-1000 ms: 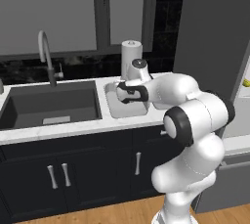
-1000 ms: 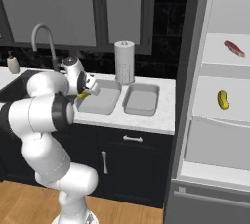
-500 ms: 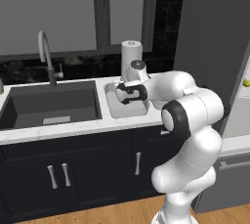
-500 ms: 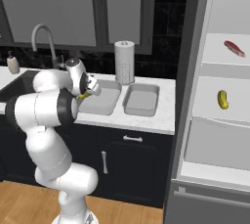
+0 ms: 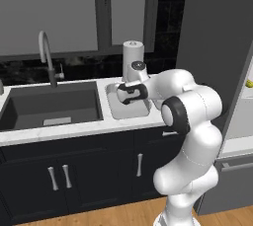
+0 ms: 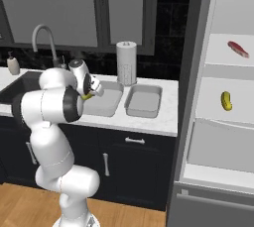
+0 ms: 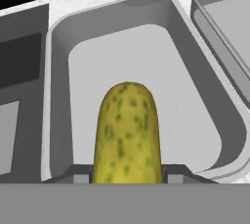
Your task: Place one cucumber and one steak in each tupperware on the nearby counter, to pack two identical lunches.
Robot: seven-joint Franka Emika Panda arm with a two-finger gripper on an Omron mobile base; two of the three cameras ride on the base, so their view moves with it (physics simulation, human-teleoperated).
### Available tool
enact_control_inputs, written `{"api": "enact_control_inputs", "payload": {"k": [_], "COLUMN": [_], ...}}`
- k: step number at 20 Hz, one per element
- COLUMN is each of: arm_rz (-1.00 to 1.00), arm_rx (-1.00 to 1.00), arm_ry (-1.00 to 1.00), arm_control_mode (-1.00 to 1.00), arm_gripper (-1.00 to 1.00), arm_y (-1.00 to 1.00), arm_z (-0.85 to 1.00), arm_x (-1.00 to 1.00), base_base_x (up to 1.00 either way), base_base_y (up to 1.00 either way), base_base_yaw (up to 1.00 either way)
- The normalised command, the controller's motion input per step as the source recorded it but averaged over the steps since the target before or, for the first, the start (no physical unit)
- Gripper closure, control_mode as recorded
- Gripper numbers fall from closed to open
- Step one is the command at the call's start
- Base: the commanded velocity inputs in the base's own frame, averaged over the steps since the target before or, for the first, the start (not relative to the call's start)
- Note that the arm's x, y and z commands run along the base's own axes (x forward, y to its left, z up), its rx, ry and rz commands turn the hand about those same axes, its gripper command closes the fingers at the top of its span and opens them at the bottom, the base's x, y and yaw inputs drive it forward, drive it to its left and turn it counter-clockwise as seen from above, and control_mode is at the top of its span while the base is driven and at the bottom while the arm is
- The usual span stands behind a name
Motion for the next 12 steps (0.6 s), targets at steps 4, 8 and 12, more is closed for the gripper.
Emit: {"api": "enact_control_inputs", "payload": {"k": [4,8,12], "arm_rz": [0.03,0.03,0.02], "arm_rx": [0.00,0.00,0.00], "arm_ry": [0.00,0.00,0.00], "arm_control_mode": [-1.00,-1.00,-1.00], "arm_gripper": [1.00,1.00,1.00], "arm_y": [0.07,0.05,0.02], "arm_z": [-0.07,-0.09,-0.12], "arm_x": [0.11,0.10,0.10], "base_base_x": [0.00,0.00,0.00], "base_base_y": [0.00,0.00,0.00], "base_base_yaw": [0.00,0.00,0.00]}}
